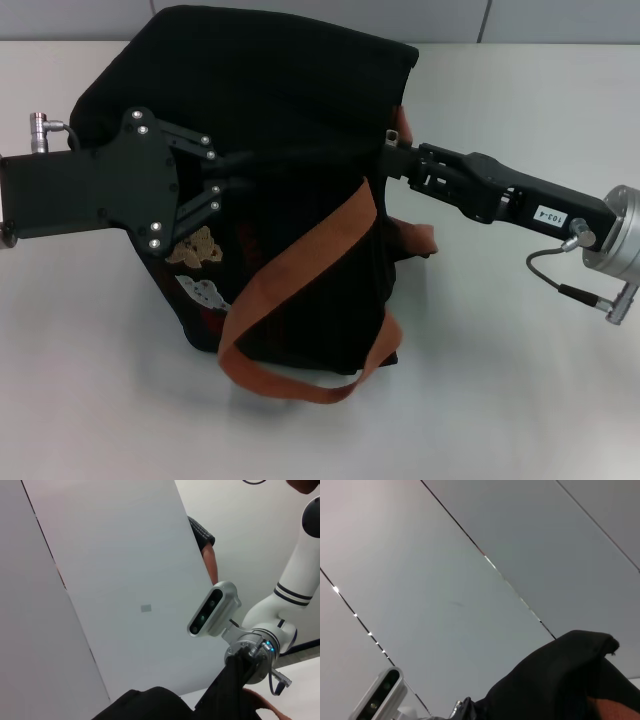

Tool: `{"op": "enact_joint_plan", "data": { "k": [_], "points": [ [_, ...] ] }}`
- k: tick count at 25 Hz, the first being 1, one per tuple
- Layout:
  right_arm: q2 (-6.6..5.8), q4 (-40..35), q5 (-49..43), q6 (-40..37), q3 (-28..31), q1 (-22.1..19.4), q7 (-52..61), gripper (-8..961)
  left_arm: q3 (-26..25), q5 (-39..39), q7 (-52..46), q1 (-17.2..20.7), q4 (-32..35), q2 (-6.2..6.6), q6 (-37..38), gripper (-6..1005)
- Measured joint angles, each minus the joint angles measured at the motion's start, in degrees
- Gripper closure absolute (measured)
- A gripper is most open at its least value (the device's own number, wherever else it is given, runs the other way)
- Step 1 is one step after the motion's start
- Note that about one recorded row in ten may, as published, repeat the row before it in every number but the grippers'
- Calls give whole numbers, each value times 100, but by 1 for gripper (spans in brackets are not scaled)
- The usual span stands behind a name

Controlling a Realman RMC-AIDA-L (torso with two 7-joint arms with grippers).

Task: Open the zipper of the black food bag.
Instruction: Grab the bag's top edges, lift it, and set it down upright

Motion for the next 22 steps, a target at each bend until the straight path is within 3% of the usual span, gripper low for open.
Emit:
{"op": "enact_joint_plan", "data": {
  "k": [6, 11, 22],
  "points": [
    [0, 18, -4, 23, 0, 68, 51, 516, 0, -3, 1, 0, -69, 5, -17, 909],
    [-3, 2, -12, 38, -9, 68, 65, 682, 1, -10, 1, 0, -71, 8, -21, 909],
    [-5, -9, -22, 39, -112, 44, 69, 879, 0, -14, 1, 0, -70, 9, -22, 909]
  ]
}}
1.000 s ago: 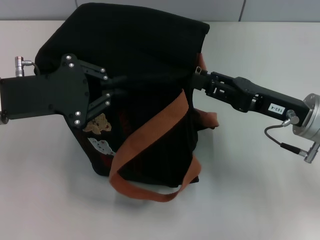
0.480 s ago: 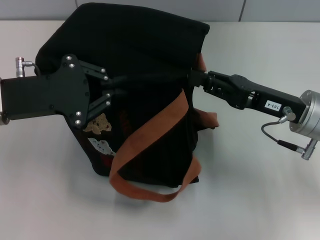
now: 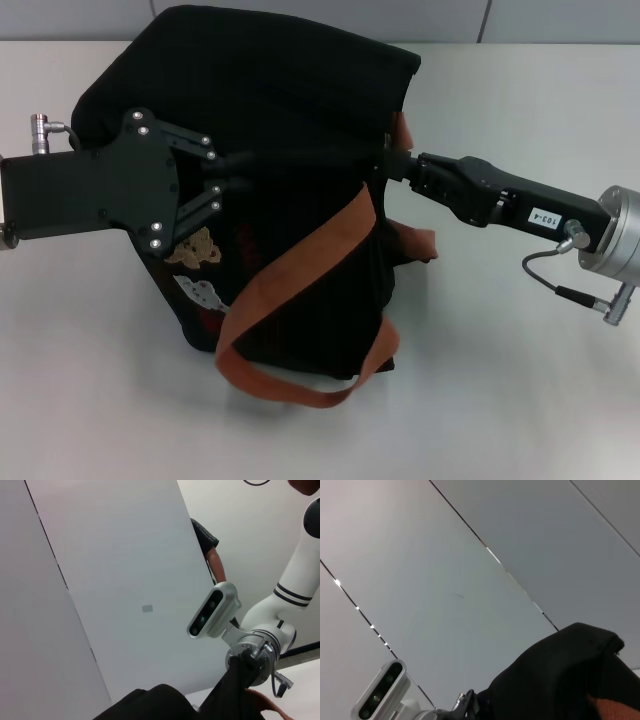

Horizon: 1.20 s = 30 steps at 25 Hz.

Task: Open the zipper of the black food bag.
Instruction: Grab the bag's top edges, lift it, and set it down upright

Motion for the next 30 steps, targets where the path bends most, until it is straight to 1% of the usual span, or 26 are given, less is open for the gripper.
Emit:
{"op": "enact_joint_plan", "data": {
  "k": [3, 14, 21, 30],
  "points": [
    [0, -7, -1, -3, -30, -12, -19, 925, -1, 0, 0, 0, 0, 0, 0, 909],
    [1, -19, 45, -194, 20, -204, -238, 956, -72, -38, -1, 26, -15, -8, -13, 908],
    [4, 20, 49, -223, -1, -235, -532, 955, -82, -260, -1, 91, -68, 4, -23, 908],
    [9, 25, 50, -137, -28, -223, -643, 952, -150, -309, -1, 114, -74, 15, -31, 909]
  ]
}}
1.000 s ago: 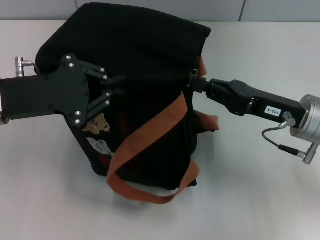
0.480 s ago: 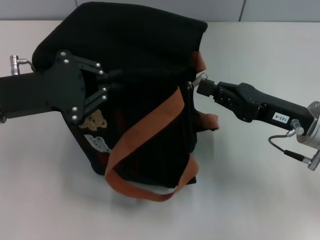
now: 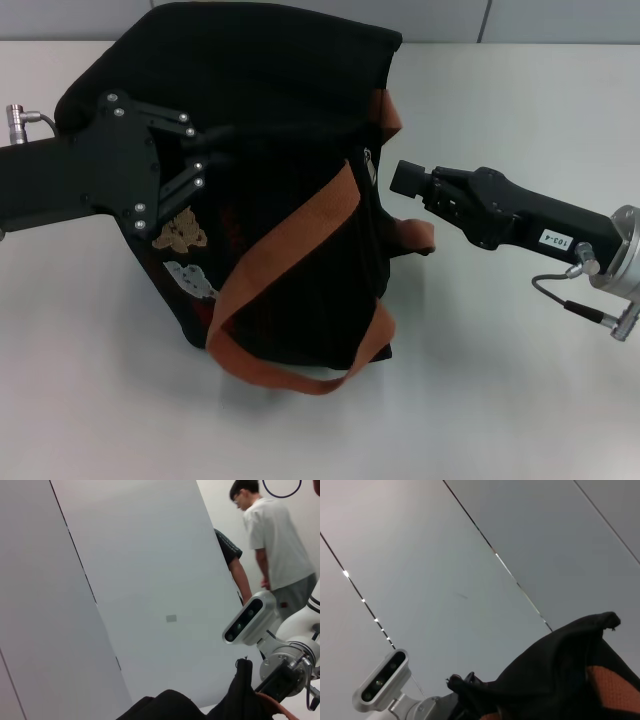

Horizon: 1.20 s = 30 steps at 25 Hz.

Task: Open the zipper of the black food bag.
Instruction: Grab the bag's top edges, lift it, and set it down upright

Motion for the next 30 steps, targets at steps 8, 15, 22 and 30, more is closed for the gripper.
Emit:
{"op": "enact_joint_plan", "data": {
  "k": [8, 15, 22, 30],
  "points": [
    [0, -58, -34, 64, -4, 35, -20, 950, 0, -83, 54, 8, 3, 13, 0, 908],
    [2, -200, -46, 232, -59, 40, -603, 909, 20, -88, 51, 6, 4, 8, 4, 909],
    [16, -95, -42, 550, -369, 235, -1117, 611, 45, -86, 49, -24, -113, 0, 4, 909],
    [24, -70, -25, 574, -379, 301, -1148, 511, 60, -56, 54, -44, -153, -2, -68, 909]
  ]
}}
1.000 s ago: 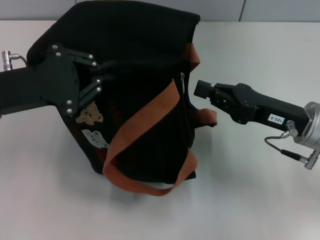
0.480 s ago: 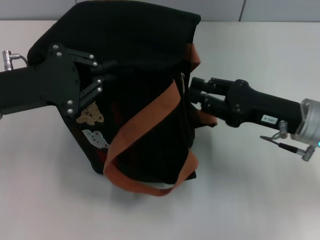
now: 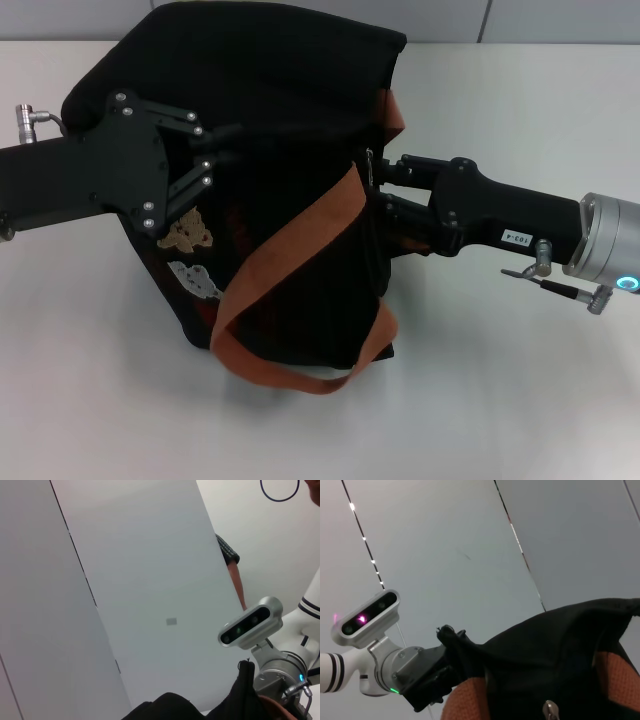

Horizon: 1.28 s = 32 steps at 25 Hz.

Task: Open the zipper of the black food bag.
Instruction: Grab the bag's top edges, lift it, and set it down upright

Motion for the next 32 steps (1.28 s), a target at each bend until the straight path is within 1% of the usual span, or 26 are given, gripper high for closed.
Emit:
{"op": "enact_joint_plan", "data": {
  "k": [14, 24, 29, 32],
  "points": [
    [2, 17, 19, -79, 1, -33, -2, 769, 3, 19, 9, 9, -11, -6, -56, 910],
    [2, -9, 19, -165, 1, -80, -2, 791, 3, 22, 32, -16, -102, 1, -154, 910],
    [2, -25, 19, -181, 10, -107, -9, 859, 3, 22, 34, -26, -107, 3, -194, 909],
    [-5, -27, 19, -201, 24, -118, -18, 873, 3, 22, 41, -32, -131, 9, -196, 908]
  ]
}}
